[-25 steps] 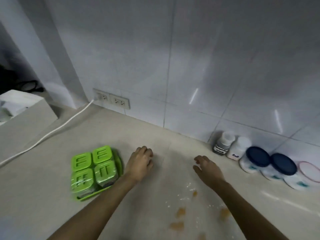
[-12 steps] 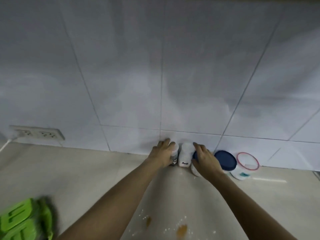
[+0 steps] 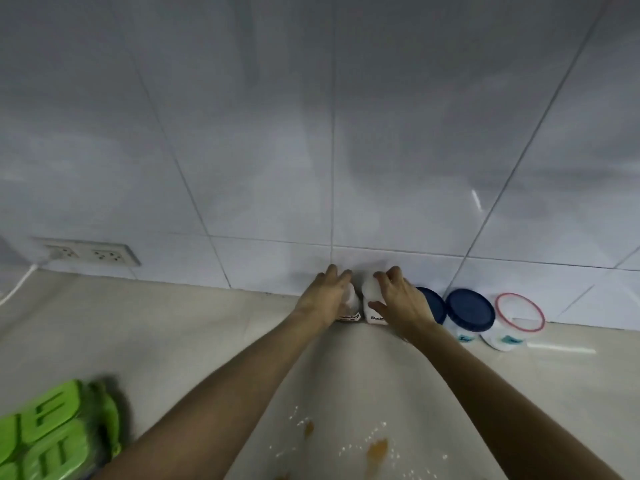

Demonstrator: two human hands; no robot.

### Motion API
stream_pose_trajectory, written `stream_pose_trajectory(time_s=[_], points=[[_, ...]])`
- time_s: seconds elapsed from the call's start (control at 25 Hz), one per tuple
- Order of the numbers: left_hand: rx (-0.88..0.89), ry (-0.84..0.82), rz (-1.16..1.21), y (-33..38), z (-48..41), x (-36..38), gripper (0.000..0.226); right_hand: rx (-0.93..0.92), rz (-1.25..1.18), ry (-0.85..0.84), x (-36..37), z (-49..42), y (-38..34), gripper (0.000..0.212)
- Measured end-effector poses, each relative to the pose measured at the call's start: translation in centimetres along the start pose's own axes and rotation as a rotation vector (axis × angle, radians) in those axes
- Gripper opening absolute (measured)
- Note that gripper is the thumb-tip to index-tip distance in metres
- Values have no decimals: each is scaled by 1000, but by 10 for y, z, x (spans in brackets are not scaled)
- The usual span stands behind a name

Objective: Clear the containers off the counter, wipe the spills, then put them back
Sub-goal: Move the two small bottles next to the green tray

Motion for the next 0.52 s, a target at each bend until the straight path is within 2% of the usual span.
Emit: stream_pose_trajectory(time_s=[0.16, 0.52], points=[[-126, 22, 115, -47, 46, -22, 48, -82, -66, -24, -3, 6, -46, 56], [-475, 30, 113, -170, 182, -44, 51, -339, -203, -151, 32, 13, -206, 57]])
Point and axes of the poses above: each hand's wrist, its own z-axis away from the middle knuckle, its own x-axis out of the palm, y = z × x, the point moved 1 cm from there along -z, towards the middle knuckle, and after that the axes turned 3 degrees about -z, right-handed, at the moved point
